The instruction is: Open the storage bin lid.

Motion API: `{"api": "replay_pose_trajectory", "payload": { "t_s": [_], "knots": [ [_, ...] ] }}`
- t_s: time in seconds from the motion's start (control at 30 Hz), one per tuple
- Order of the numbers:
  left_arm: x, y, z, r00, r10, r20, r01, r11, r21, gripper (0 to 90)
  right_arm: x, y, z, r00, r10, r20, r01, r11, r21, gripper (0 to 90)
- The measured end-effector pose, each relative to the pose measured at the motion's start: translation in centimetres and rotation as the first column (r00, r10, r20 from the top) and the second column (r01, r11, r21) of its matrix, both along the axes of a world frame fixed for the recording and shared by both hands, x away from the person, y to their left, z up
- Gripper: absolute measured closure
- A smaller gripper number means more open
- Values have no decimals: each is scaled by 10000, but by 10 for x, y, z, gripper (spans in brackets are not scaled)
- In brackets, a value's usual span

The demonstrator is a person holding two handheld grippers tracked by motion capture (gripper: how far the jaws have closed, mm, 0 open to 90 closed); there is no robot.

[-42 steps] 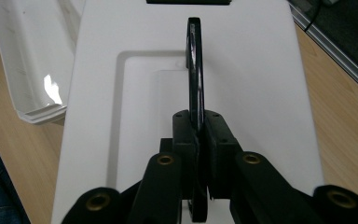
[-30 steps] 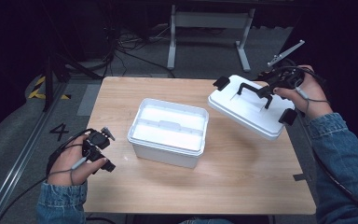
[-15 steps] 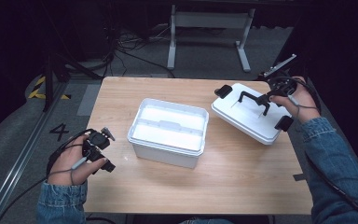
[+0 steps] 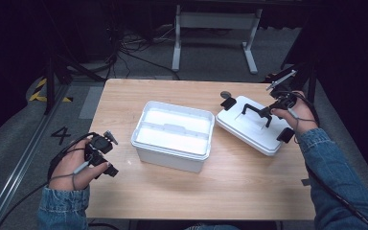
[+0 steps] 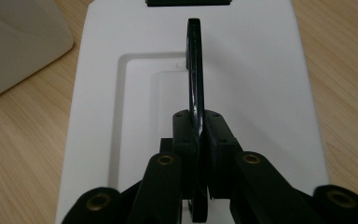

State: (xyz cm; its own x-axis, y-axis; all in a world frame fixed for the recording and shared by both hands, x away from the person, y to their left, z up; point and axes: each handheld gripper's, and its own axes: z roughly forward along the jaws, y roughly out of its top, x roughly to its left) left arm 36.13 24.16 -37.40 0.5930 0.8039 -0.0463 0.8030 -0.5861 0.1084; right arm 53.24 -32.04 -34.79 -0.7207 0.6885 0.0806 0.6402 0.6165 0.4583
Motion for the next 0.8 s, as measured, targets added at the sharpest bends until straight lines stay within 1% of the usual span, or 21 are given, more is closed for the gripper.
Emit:
{"api": "replay_pose_trajectory", "payload": {
  "t_s": [0.1, 0.27, 0.47, 0.8],
  "knots": [
    [0, 0, 0, 10000, -19, -33, 19, 10000, 27, 296, 0, 1, -9, 9999, 97, -60, -97, 10000, 15, 852],
    [0, 0, 0, 10000, 20, -24, -20, 10000, 10, 296, -1, 1, -19, 9999, 110, -134, -109, 9999, 89, 852],
    [0, 1, -1, 10000, 16, -26, -16, 10000, -22, 296, -1, 1, -28, 9998, 128, -154, -126, 9998, 162, 851],
    [1, 1, -1, 10000, -1, -47, 1, 10000, 16, 296, -1, -3, -43, 9992, 58, -396, -48, 9996, 267, 850]
  ]
}}
